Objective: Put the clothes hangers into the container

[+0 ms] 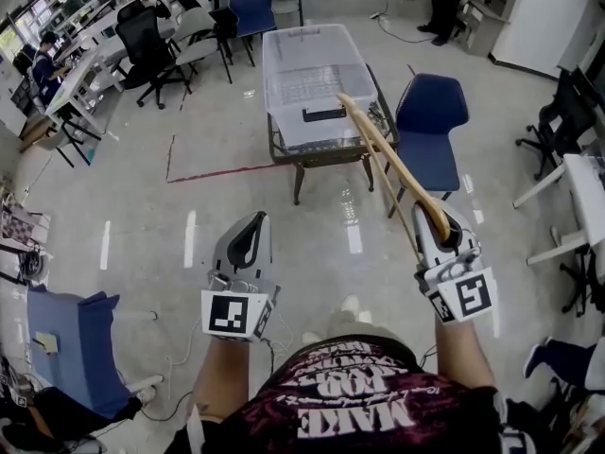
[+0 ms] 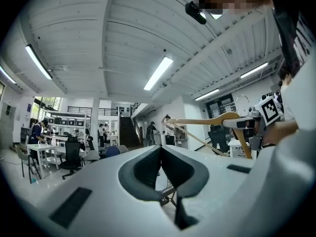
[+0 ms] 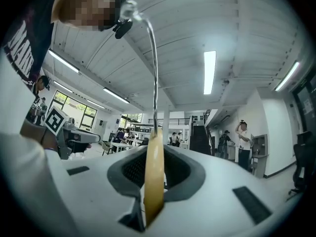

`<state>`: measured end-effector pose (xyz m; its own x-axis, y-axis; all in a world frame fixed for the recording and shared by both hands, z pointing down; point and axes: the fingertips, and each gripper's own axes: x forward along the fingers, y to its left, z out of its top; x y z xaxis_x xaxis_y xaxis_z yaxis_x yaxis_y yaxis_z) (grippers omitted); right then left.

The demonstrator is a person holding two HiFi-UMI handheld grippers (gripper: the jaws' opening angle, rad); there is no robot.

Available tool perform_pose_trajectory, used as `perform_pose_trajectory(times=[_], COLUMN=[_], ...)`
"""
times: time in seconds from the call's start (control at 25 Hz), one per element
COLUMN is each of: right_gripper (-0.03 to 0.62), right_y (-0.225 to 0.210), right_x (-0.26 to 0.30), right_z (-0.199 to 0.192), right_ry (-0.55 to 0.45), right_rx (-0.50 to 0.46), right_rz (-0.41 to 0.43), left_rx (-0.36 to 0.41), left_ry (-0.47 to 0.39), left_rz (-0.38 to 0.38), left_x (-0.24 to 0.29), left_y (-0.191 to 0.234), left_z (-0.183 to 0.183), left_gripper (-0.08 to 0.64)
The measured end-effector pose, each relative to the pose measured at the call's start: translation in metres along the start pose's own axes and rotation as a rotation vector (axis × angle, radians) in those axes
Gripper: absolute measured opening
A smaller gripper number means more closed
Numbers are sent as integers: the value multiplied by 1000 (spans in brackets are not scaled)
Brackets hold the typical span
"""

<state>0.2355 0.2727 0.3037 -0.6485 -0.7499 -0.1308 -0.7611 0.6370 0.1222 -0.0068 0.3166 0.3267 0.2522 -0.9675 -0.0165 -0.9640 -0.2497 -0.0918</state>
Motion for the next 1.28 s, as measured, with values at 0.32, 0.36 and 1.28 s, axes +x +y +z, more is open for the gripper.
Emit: perform_pose_trajectory(times=[0.32, 0.36, 1.28], right_gripper=[60, 60, 60], right_y=[-39, -43, -103], right_x=[35, 40, 93], right_z=[-19, -20, -50], right_ry=[6, 5, 7], right_rx=[37, 39, 83], right_rz=[30, 38, 111], left_rx=[-8, -6, -3], left_ry=[-10, -6, 65], left_rz=[53, 58, 99], left_x=[50, 55, 124], left_y=[13, 13, 13], left_z=[4, 3, -26], left_gripper=[6, 6, 6])
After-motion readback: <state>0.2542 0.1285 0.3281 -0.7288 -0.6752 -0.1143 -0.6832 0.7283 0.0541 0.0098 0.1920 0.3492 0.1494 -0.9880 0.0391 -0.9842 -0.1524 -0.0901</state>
